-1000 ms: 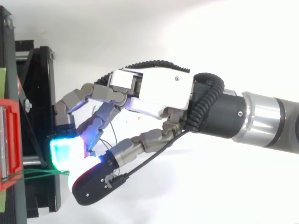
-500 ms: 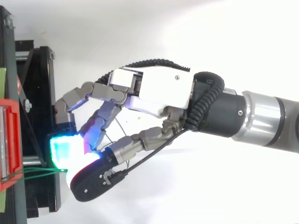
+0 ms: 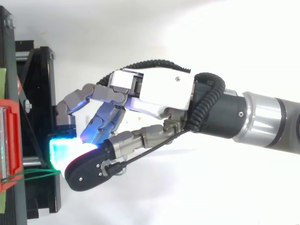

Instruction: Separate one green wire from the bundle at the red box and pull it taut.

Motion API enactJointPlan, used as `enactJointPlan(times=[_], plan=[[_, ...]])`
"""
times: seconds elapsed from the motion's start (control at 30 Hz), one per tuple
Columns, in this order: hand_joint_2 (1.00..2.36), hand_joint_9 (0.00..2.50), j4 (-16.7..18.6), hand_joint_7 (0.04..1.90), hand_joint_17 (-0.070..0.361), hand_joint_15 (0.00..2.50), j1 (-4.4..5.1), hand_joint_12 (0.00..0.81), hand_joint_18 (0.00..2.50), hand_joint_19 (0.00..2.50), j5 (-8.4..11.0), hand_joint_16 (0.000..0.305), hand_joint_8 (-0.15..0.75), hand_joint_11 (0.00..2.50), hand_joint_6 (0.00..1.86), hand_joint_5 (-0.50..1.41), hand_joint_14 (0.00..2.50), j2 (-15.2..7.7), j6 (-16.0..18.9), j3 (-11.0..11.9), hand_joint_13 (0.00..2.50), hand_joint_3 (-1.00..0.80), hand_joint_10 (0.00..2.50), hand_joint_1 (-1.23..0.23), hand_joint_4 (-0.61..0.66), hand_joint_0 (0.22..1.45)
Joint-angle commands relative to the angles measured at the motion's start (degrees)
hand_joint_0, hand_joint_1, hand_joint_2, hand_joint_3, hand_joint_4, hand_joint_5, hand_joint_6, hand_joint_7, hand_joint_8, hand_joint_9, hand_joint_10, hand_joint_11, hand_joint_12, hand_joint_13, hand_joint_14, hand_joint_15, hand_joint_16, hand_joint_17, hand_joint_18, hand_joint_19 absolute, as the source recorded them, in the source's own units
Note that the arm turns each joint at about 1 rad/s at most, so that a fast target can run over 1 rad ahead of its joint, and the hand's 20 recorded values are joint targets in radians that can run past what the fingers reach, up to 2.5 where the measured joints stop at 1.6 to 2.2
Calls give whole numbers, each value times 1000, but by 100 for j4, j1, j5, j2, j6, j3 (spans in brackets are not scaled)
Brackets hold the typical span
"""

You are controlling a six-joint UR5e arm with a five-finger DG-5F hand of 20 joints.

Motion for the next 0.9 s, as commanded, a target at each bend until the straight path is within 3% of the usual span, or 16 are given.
enactJointPlan(times=[0.0, 0.2, 0.33, 0.57, 0.87], plan=[[1000, 1058, 22, 998, 109, 1094, 11, 337, 876, 446, 0, 49, 319, 1105, 888, -206, 19, -8, -9, -2, 1428, -500, 12, -592, 182, 539], [1000, 1059, 22, 990, 111, 1200, 20, 332, 878, 440, 0, 49, 319, 1111, 887, -208, 17, 1, -9, -2, 1511, -500, 13, -614, 182, 542], [1000, 1061, 31, 967, 112, 1401, 20, 320, 892, 447, 17, 50, 320, 1107, 880, -212, 7, 1, -9, -2, 1645, -500, 15, -623, 187, 544], [1000, 1047, 119, 951, 113, 1292, 46, 336, 884, 445, 26, 50, 317, 1115, 874, -214, 12, 1, -238, -2, 1541, -500, 12, -627, 194, 540], [1000, 1110, 101, 974, 108, 1299, 37, 318, 869, 467, 8, 48, 310, 1192, 866, -211, 12, 1, -229, -2, 1544, -500, 12, -583, 179, 595]])
